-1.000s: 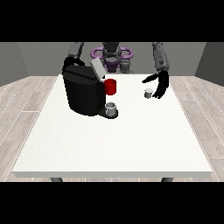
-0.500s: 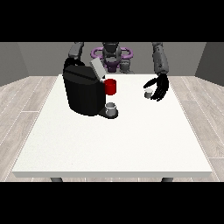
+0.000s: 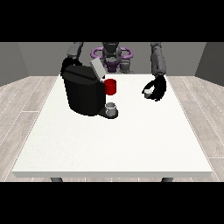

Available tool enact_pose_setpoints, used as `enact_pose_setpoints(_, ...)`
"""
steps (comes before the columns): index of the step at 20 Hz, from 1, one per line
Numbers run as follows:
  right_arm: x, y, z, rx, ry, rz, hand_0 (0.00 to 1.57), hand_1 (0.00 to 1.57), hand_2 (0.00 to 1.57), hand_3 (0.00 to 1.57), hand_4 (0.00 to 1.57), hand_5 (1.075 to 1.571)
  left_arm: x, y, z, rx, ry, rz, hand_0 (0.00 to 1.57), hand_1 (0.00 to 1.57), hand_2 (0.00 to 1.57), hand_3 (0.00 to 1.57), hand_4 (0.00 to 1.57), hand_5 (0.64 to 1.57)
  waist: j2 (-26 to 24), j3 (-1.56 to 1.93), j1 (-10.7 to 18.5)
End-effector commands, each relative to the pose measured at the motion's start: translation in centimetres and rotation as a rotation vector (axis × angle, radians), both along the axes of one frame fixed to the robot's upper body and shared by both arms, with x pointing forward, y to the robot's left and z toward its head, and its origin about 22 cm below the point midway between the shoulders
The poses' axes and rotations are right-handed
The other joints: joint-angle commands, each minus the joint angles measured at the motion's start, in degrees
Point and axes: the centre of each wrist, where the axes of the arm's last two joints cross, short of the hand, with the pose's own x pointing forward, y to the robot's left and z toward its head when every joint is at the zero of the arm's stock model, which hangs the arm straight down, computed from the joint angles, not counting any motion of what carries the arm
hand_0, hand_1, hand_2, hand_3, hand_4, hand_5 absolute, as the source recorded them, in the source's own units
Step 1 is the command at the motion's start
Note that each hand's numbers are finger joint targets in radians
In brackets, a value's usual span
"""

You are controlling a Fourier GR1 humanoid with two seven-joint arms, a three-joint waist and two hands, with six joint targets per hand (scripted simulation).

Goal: Insert the coffee pod into the coffee machine and close the lid

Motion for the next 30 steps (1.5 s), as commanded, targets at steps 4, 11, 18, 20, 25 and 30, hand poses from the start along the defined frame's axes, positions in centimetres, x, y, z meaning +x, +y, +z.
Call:
enact_pose_setpoints(4, -0.2, 1.6, 1.0, 0.021, -0.029, 0.011, 0.00, 0.00, 0.00, 0.00, 0.51, 1.571, -0.6, 2.3, -0.3, 0.103, 0.047, -0.021, 0.97, 0.97, 1.05, 0.79, 0.32, 1.571, 0.84, -0.09, -1.13)
enact_pose_setpoints(11, 0.5, -1.6, -1.6, 0.040, 0.033, -0.047, 0.00, 0.00, 0.00, 0.00, 0.41, 1.571, 2.2, -0.9, 2.4, 0.074, -0.025, -0.157, 1.42, 1.42, 1.46, 1.42, 0.56, 1.571, -1.18, -0.04, 1.95)
enact_pose_setpoints(18, -0.4, 0.9, -3.6, 0.050, 0.091, -0.052, 0.00, 0.00, 0.00, 0.00, 0.44, 1.571, 4.7, -2.9, 6.2, 0.060, -0.072, -0.234, 1.32, 1.32, 1.38, 1.35, 0.58, 1.571, -4.78, -0.06, 1.37)
enact_pose_setpoints(20, 1.9, -1.5, -1.9, 0.045, 0.044, -0.050, 0.00, 0.00, 0.00, 0.00, 0.50, 1.571, 6.7, -2.9, 11.1, 0.039, -0.131, -0.270, 1.24, 1.24, 1.33, 1.32, 0.53, 1.571, -2.10, -0.04, 1.92)
enact_pose_setpoints(25, 2.0, -1.1, -2.6, 0.067, 0.070, -0.036, 0.00, 0.00, 0.00, 0.00, 0.51, 1.571, 7.3, -5.0, 12.5, 0.060, -0.145, -0.334, 1.25, 1.25, 1.33, 1.29, 0.56, 1.571, -3.65, -0.04, 1.73)
enact_pose_setpoints(30, 1.6, 0.6, -2.8, 0.061, 0.047, 0.006, 0.00, 0.00, 0.00, 0.00, 0.49, 1.571, 8.1, -6.6, 13.4, 0.051, -0.137, -0.284, 1.25, 1.25, 1.33, 1.29, 0.56, 1.571, -3.67, -0.05, -0.24)
